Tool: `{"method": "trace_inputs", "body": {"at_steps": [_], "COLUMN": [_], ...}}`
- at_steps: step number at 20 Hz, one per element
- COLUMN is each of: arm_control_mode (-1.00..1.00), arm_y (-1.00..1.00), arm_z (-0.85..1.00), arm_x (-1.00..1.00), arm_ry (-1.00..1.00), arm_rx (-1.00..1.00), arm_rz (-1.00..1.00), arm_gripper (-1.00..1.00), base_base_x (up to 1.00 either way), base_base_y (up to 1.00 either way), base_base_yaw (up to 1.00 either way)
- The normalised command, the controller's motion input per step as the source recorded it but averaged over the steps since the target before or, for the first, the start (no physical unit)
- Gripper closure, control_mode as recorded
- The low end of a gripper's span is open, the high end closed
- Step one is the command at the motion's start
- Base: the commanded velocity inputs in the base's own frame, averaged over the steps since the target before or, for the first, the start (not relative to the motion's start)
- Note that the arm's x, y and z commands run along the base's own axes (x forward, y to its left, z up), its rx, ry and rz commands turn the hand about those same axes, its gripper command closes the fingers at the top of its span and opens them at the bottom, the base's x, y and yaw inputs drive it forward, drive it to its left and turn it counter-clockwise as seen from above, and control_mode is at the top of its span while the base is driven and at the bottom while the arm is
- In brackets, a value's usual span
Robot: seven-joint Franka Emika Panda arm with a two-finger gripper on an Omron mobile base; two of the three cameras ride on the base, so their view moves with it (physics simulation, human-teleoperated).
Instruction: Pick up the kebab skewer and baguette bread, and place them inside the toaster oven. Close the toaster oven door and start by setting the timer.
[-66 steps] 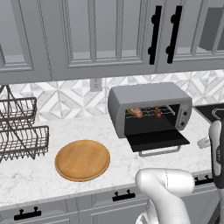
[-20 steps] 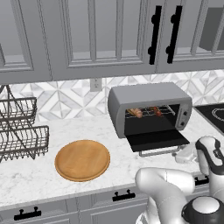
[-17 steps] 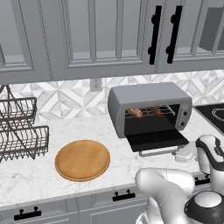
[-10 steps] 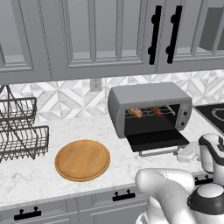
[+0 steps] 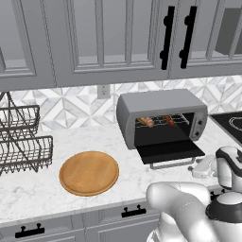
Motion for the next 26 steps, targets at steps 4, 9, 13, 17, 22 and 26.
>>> {"method": "trace_inputs", "body": {"at_steps": [4, 9, 13, 17, 22, 26], "arm_control_mode": [-1.0, -1.0, -1.0, -1.0, -1.0, -1.0], "arm_y": [0.0, 0.0, 0.0, 0.0, -0.05, 0.0], "arm_z": [0.0, 0.0, 0.0, 0.04, 0.19, 0.33], "arm_x": [0.1, 0.11, 0.16, 0.17, 0.11, 0.04], "arm_ry": [-0.03, -0.04, -0.04, -0.05, -0.1, -0.12], "arm_rx": [0.0, 0.0, 0.0, 0.0, 0.0, 0.0], "arm_rz": [0.0, 0.02, 0.02, 0.02, 0.01, 0.0], "arm_gripper": [-1.0, -1.0, -1.0, -1.0, -1.0, -1.0], "base_base_x": [0.0, 0.0, 0.0, 0.0, 0.0, 0.0], "base_base_y": [0.0, 0.0, 0.0, 0.0, 0.0, 0.0], "base_base_yaw": [0.0, 0.0, 0.0, 0.0, 0.0, 0.0]}}
